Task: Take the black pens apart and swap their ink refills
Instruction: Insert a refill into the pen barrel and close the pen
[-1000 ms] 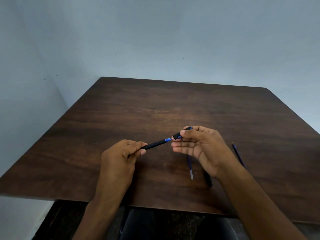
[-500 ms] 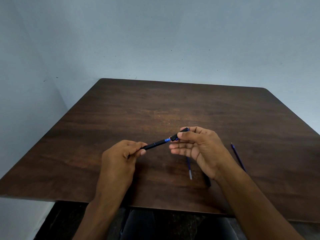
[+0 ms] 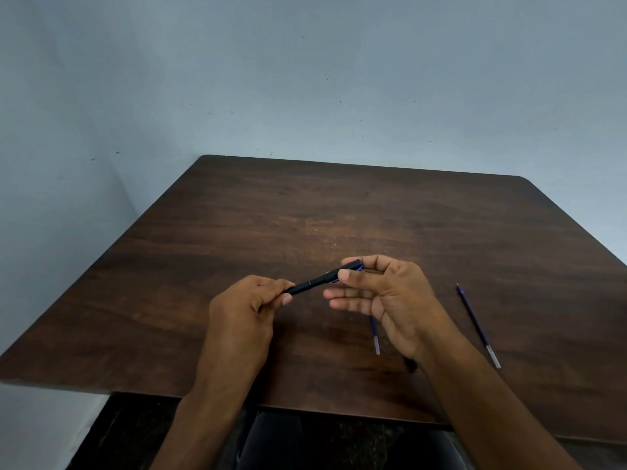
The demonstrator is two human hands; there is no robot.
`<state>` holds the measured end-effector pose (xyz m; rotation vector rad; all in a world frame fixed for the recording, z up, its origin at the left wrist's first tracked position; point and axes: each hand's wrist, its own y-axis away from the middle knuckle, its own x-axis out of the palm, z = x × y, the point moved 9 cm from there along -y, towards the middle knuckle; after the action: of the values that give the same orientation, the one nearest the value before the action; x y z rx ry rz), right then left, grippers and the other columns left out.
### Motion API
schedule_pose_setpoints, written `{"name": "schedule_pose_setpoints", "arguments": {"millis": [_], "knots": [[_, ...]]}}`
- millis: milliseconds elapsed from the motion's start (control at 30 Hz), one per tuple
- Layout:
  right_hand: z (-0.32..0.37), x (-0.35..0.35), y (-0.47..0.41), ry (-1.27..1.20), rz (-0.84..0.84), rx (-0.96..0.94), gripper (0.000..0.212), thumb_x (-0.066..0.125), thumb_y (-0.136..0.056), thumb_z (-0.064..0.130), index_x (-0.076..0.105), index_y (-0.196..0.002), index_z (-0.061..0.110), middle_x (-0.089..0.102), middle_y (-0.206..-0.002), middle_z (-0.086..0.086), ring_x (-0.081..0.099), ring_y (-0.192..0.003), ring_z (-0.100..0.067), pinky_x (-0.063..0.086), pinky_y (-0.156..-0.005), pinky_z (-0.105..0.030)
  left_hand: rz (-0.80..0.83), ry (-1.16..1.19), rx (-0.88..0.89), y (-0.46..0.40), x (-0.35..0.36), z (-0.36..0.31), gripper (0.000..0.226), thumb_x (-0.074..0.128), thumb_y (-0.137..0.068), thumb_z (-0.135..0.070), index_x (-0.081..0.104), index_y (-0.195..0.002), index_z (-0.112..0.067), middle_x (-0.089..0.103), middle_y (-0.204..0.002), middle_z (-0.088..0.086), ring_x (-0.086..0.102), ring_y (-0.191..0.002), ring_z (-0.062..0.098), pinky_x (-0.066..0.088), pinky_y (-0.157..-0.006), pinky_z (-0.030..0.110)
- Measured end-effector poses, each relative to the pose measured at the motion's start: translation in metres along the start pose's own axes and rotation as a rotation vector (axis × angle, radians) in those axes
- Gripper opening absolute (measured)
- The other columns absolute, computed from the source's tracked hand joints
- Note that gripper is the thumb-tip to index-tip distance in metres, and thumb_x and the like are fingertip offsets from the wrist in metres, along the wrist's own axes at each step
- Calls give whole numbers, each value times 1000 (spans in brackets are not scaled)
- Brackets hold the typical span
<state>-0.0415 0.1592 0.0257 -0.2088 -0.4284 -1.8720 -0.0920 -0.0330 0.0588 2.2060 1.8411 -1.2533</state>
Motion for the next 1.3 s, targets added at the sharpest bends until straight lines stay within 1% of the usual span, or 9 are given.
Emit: {"name": "schedule_pose_setpoints", "arguments": {"millis": [200, 367, 500, 600, 700, 833, 1000, 1200, 1300], "knots": [[-3, 4, 2, 15, 20, 5, 34, 78, -74, 3, 66, -105, -6, 76, -93, -27, 76, -86, -42, 63, -68, -38, 4, 8, 7, 2, 3, -5, 23, 73, -81, -7, 76, -99, -21, 65, -87, -19, 58, -96, -5, 37, -77, -2], [-6, 6, 2, 21, 18, -3, 26, 75, -81, -3, 65, -105, -8, 76, -91, -27, 76, -81, -40, 63, -65, -36, -1, 1, 21, 3, 2, -8, 23, 74, -80, -5, 77, -99, -18, 68, -88, -14, 61, -83, -7, 39, -77, 0], [-6, 6, 2, 29, 7, -22, 30, 76, -81, 2, 68, -108, -6, 77, -92, -24, 76, -83, -39, 63, -69, -38, -7, -15, 12, 3, 1, -10, 21, 73, -81, -4, 77, -99, -15, 68, -89, -12, 57, -83, -11, 37, -78, -3], [0, 1, 2, 59, -62, -104, 29, 80, -76, 12, 74, -99, -4, 77, -85, -21, 74, -71, -30, 63, -64, -34, -17, -28, 11, 2, -1, -10, 21, 74, -80, -4, 77, -99, -15, 68, -88, -11, 55, -82, -12, 37, -78, -3], [2, -1, 3, 88, -111, -169, 15, 79, -80, 8, 76, -86, -5, 76, -77, -20, 69, -61, -24, 60, -56, -31, -9, -18, -11, 1, 2, -9, 21, 74, -81, -5, 77, -99, -15, 68, -88, -11, 57, -81, -9, 36, -78, -3], [1, -3, 2, 119, -158, -203, 13, 78, -84, 10, 78, -83, -3, 75, -75, -22, 67, -63, -29, 58, -61, -37, -29, 2, -2, 5, 4, -12, 19, 75, -79, -3, 78, -95, -14, 73, -86, -7, 64, -80, -1, 42, -76, 2], [5, -2, 4, 175, -169, -248, 14, 78, -84, 13, 79, -83, -1, 75, -73, -21, 69, -63, -30, 56, -64, -40, -51, 43, -31, 9, 3, -12, 21, 75, -78, -3, 78, -93, -17, 70, -83, -14, 64, -85, -4, 42, -75, 2], [3, -1, 0, 198, -170, -219, 12, 76, -86, 9, 78, -82, -2, 74, -70, -18, 67, -63, -31, 55, -65, -40, -63, 35, -55, 11, 4, -13, 20, 76, -77, -1, 78, -93, -12, 74, -84, -6, 62, -80, -6, 42, -75, 1], [1, 0, -1, 213, -172, -216, 13, 75, -87, 9, 78, -81, -2, 73, -68, -17, 66, -62, -32, 55, -64, -40, -65, 31, -65, 13, 4, -13, 20, 76, -77, -1, 78, -92, -14, 72, -82, -9, 62, -79, -7, 42, -74, 1]]}}
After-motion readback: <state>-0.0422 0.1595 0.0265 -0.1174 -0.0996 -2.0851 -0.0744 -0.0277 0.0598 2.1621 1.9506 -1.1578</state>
